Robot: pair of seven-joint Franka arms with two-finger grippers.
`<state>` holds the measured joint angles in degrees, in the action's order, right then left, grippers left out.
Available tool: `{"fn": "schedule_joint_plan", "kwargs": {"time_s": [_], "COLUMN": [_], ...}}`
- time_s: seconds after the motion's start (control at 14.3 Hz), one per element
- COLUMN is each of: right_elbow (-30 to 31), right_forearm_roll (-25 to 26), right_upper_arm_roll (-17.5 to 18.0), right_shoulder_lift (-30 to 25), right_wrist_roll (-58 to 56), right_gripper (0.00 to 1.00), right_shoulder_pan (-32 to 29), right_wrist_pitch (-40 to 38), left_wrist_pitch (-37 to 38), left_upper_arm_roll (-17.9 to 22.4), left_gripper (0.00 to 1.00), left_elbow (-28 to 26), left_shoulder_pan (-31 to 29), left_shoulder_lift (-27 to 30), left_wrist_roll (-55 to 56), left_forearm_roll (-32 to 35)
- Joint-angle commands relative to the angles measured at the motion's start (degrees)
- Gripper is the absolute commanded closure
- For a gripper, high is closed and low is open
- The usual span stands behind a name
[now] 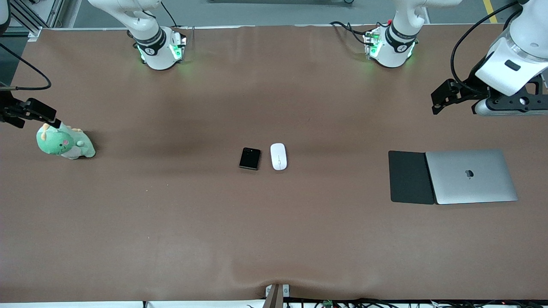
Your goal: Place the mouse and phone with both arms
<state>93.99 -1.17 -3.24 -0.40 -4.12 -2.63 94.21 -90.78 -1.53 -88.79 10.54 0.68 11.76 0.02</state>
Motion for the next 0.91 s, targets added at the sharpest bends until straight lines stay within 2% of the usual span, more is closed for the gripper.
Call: {"fn": "schedule_joint_plan", "kwargs": {"time_s": [0.0,0.84], "right_elbow": [0.6,0.4], "right_forearm_roll": [-0.4,-0.4], "right_upper_arm_roll": [0.3,0.3], "right_shoulder_lift": [-0.5,-0.4], "right_wrist_roll": [-0.2,-0.2], "right_gripper": [0.00,0.00], "right_shoulder_pan": [-0.5,-0.5], "right_wrist_pitch": [0.5,1.1], "left_wrist_pitch": [1.3,1.3], "left_upper_arm_roll": [0.2,-0.3], "left_gripper": [0.00,0.00], "left_elbow": [1.6,1.2], "left_shoulder_pan": [0.1,0.4], "left_shoulder_lift": [-0.7,-3.2], "left_wrist_roll": [0.2,0.0], "left_forearm_roll": [-0.7,-0.5]}}
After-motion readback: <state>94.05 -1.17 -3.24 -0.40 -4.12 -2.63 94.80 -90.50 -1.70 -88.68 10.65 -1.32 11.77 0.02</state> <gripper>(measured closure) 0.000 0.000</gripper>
